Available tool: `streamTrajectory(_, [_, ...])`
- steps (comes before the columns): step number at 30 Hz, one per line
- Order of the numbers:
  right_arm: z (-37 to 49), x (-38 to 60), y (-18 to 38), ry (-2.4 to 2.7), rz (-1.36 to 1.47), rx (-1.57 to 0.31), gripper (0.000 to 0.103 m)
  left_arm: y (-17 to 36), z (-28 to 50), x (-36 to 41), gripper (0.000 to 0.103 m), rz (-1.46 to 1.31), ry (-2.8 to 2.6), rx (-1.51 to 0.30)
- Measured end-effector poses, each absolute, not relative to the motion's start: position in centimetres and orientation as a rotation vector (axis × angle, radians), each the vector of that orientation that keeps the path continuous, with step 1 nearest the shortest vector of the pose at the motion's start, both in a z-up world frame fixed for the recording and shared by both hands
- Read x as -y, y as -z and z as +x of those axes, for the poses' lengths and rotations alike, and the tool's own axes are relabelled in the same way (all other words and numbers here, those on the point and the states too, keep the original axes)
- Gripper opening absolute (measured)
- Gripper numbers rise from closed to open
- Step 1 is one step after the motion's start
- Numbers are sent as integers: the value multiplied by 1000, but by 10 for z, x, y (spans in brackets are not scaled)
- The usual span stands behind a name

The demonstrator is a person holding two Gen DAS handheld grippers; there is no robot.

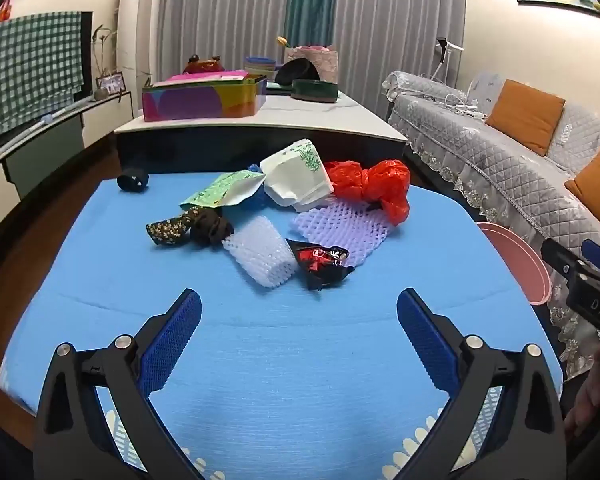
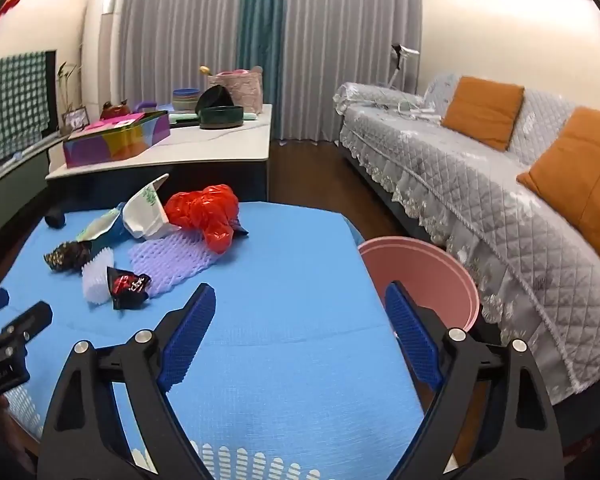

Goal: Collect trash

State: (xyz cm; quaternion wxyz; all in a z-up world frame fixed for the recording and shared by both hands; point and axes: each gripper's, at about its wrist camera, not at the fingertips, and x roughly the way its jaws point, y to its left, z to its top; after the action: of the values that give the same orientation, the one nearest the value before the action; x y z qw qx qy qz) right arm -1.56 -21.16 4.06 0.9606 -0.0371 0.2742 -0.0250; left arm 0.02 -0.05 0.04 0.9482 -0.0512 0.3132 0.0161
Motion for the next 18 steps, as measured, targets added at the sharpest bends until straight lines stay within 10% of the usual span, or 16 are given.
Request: streamTrajectory(18, [-12, 208, -39, 38, -59, -595, 85, -2, 1, 4, 92, -87, -69, -623])
